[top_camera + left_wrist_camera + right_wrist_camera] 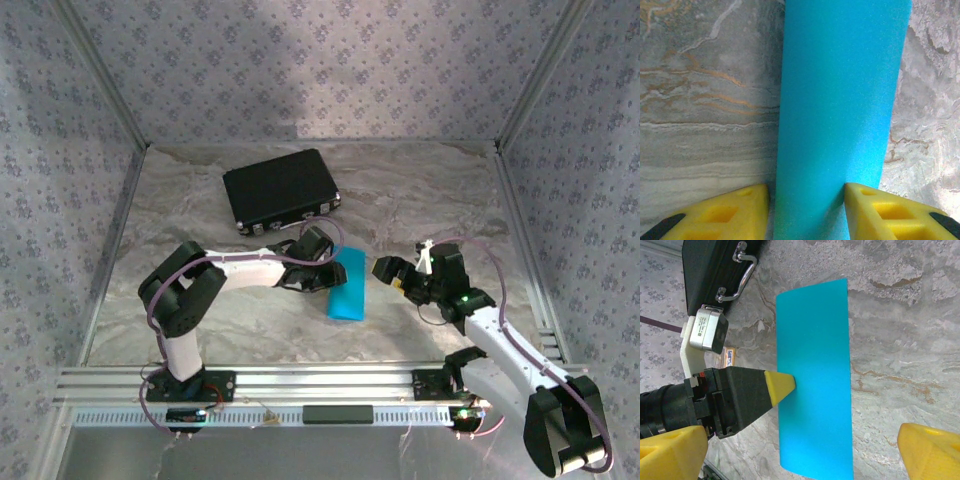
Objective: Fold a paper plane with a square sheet of paper (pick it up from the middle)
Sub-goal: First fold the square sheet of paper in half at the center of the table, then hold the square sheet of paper at the center of the table.
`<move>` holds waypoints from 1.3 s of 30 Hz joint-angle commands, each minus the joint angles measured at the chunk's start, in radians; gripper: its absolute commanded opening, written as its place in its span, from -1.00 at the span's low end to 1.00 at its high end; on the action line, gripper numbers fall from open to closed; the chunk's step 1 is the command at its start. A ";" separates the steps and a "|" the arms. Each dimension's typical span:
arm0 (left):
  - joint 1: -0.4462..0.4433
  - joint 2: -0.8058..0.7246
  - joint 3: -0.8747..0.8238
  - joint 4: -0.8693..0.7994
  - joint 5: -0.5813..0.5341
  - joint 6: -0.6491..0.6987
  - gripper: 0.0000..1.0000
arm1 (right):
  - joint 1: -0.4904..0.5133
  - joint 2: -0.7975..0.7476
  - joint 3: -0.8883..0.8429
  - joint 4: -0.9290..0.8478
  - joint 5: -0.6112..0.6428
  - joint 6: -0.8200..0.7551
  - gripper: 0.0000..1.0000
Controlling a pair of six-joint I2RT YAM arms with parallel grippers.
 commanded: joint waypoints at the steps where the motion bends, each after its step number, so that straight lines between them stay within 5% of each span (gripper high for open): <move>1: 0.015 -0.013 0.014 -0.075 -0.043 0.020 -0.12 | 0.007 0.003 0.027 -0.008 0.010 -0.017 0.98; 39: 0.040 0.009 0.037 -0.147 -0.063 0.082 -0.14 | 0.029 0.057 0.036 0.000 0.022 -0.021 0.98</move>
